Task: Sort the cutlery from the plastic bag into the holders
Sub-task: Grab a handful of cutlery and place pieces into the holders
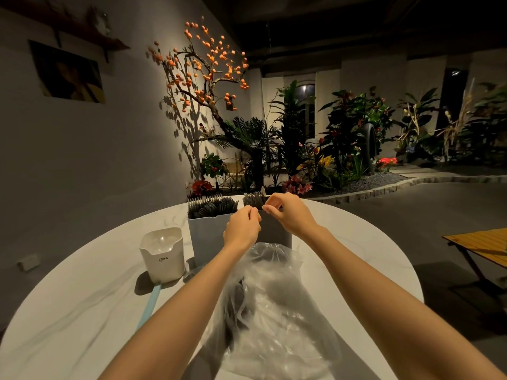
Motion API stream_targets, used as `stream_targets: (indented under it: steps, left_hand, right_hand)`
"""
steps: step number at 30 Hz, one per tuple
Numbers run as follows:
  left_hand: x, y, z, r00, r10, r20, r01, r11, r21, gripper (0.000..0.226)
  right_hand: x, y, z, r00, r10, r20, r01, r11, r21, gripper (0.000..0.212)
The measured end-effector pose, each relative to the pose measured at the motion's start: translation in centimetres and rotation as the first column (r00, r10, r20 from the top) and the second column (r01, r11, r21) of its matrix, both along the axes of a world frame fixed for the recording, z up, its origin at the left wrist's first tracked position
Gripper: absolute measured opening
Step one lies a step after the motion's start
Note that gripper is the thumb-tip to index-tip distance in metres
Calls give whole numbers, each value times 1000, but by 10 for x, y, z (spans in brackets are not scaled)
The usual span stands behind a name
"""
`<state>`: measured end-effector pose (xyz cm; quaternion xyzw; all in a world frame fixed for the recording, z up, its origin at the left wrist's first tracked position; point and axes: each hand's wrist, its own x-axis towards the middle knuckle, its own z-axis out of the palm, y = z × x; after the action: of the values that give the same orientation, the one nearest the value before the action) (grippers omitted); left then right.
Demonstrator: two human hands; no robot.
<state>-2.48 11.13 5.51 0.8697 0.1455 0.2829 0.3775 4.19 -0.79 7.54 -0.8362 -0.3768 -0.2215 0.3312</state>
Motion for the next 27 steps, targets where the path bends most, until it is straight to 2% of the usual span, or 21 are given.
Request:
stream_targets:
  steps: [9, 17, 23, 27]
  left_hand:
    - [-41, 1, -3, 999, -26, -47, 29, 998, 53, 35]
    - [-75, 1, -26, 997, -38, -73, 42, 998, 51, 36]
    - [-92, -1, -46, 999, -24, -40, 26, 998, 63, 38]
    - [-102, -2, -55, 997, -24, -70, 32, 992, 119, 31]
  right_hand:
    - [-41, -2, -2, 991, 34, -133, -47, 994, -96, 13]
    - [-72, -4, -24, 980, 48, -195, -66, 994, -88, 16]
    - [-90, -5, -47, 959, 79, -271, -115, 986, -119, 14]
    - [-93, -8, -59, 933, 83, -351, -155, 971, -183, 15]
